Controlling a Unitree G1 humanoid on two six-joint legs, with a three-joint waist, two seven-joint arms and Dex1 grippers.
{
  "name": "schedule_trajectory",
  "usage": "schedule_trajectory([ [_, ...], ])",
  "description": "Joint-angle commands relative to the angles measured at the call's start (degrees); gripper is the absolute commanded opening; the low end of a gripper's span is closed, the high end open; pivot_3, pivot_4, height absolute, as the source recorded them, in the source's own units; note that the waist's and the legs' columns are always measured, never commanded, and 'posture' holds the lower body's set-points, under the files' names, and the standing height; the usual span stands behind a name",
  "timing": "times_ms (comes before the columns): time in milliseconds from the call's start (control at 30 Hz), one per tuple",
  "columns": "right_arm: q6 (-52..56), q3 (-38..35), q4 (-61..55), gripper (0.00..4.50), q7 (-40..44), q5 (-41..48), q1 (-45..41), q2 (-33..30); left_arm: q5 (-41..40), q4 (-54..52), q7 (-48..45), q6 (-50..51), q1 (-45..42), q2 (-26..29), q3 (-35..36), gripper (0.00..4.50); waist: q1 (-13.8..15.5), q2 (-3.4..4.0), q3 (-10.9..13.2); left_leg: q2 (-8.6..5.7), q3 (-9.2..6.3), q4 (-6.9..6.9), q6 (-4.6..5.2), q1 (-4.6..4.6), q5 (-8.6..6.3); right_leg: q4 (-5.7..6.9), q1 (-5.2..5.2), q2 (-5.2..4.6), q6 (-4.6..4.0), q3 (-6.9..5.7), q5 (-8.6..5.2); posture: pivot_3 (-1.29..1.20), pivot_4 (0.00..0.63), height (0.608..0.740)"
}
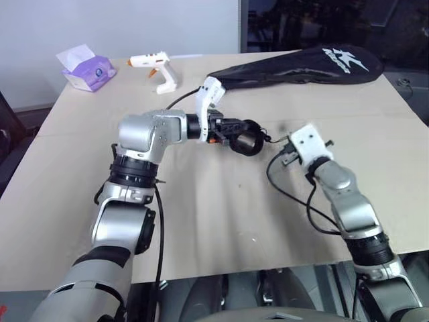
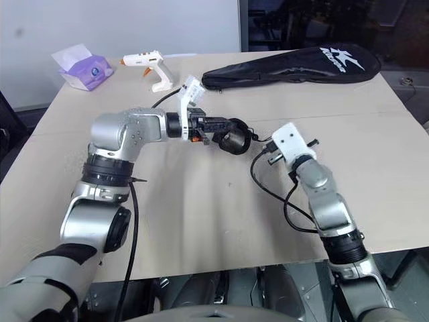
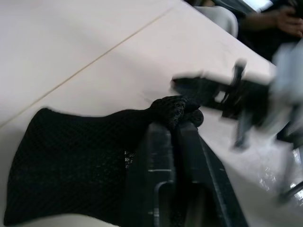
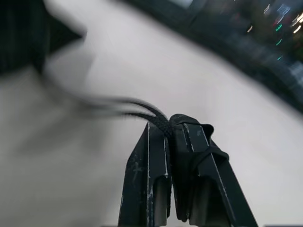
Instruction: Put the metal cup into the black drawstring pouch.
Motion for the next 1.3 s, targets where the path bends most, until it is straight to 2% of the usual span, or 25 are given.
schedule_trajectory([
  [33, 10.19, -2.59, -12.75, 0.0, 2.71, 0.49, -3.08, -2.38, 1.45, -1.01, -3.78, -8.77, -1.5, -1.4, -1.54, 2.05, 0.13, 0.0, 0.0, 0.0, -0.01, 0.01, 0.0, 0.0, 0.0, -0.01, 0.01, 0.0, 0.0, -0.02, 0.0, 0.0, 0.15, 0.74],
  [67, 13.08, -2.76, -15.33, 0.0, 3.52, 0.61, -4.17, -3.44, 2.28, -0.72, -5.09, -11.94, -1.75, -2.31, -2.58, 2.49, 0.17, 0.0, 0.0, 0.0, -0.01, 0.01, 0.0, 0.01, 0.0, -0.01, 0.01, 0.0, 0.0, -0.02, 0.0, 0.0, 0.15, 0.74],
  [100, 15.54, -2.86, -17.31, 0.0, 4.11, 0.71, -5.25, -4.25, 2.85, -0.17, -6.0, -14.21, -2.14, -3.35, -3.43, 2.72, 0.24, 0.0, 0.0, 0.0, -0.01, 0.01, 0.0, 0.01, 0.0, -0.01, 0.01, 0.0, 0.0, -0.02, 0.0, 0.0, 0.15, 0.74],
  [400, 29.85, -1.31, -25.04, 0.0, 5.69, 1.98, -12.63, -8.35, 7.78, 8.83, -7.49, -25.92, -6.57, -14.04, -7.33, 2.72, 0.91, 0.0, 0.0, -0.01, 0.02, 0.01, 0.03, -0.03, -0.01, -0.04, 0.01, 0.0, 0.0, -0.02, 0.0, 0.0, 0.15, 0.74],
  [633, 32.24, -1.12, -25.74, 0.0, 4.68, 2.92, -13.05, -8.95, 10.61, 12.87, -7.31, -29.22, -7.08, -16.53, -7.67, 2.72, 0.96, 0.0, 0.0, -0.01, 0.03, 0.01, 0.04, -0.04, -0.01, -0.04, 0.01, 0.0, 0.0, -0.01, 0.0, 0.0, 0.15, 0.74],
  [733, 32.97, -1.25, -26.2, 0.0, 4.45, 3.28, -13.23, -9.11, 11.71, 13.97, -8.11, -29.93, -7.04, -16.7, -8.01, 1.93, 1.02, -0.01, 0.0, -0.01, 0.03, 0.01, 0.04, -0.04, -0.01, -0.05, 0.01, 0.0, 0.0, -0.01, 0.0, 0.0, 0.15, 0.74],
  [833, 33.31, -1.27, -26.41, 0.0, 4.17, 3.61, -13.27, -9.35, 12.42, 14.84, -8.45, -30.49, -7.05, -16.99, -7.91, 0.53, 1.05, -0.01, 0.0, -0.01, 0.02, 0.01, 0.04, -0.04, -0.01, -0.04, 0.01, 0.0, 0.0, -0.02, 0.0, 0.0, 0.15, 0.74],
  [867, 33.44, -1.35, -26.53, 0.0, 4.08, 3.72, -13.27, -9.38, 12.65, 14.89, -8.45, -30.48, -6.94, -17.04, -7.92, 0.2, 1.06, 0.0, 0.0, -0.01, 0.02, 0.01, 0.04, -0.04, -0.01, -0.04, 0.01, 0.0, 0.0, -0.02, 0.0, 0.0, 0.15, 0.74],
  [1000, 33.32, -3.06, -25.81, 0.0, 3.26, 3.71, -12.81, -9.33, 13.8, 14.99, -8.67, -29.76, -6.1, -16.64, -8.29, 0.21, 1.07, 0.0, 0.0, 0.0, 0.02, 0.01, 0.04, -0.05, -0.01, -0.05, 0.01, 0.0, 0.0, -0.02, 0.0, 0.0, 0.15, 0.74],
  [1133, 34.55, -12.96, -21.31, 0.0, -0.68, 2.56, -13.25, -7.16, 16.62, 16.37, -8.36, -28.99, -3.92, -15.14, -9.84, 0.21, 1.15, -0.01, 0.0, -0.01, 0.02, 0.01, 0.04, -0.05, -0.01, -0.05, 0.01, 0.0, 0.0, -0.02, 0.0, 0.0, 0.15, 0.74],
  [1300, 33.64, -23.14, -15.36, 0.0, -2.47, 2.23, -11.04, -10.64, 21.17, 18.67, -7.93, -31.72, -0.06, -12.3, -12.66, 0.21, 1.29, -0.01, 0.0, -0.01, 0.03, -0.02, 0.04, -0.04, -0.01, -0.04, 0.02, 0.0, 0.0, -0.02, 0.0, 0.0, 0.15, 0.74],
])
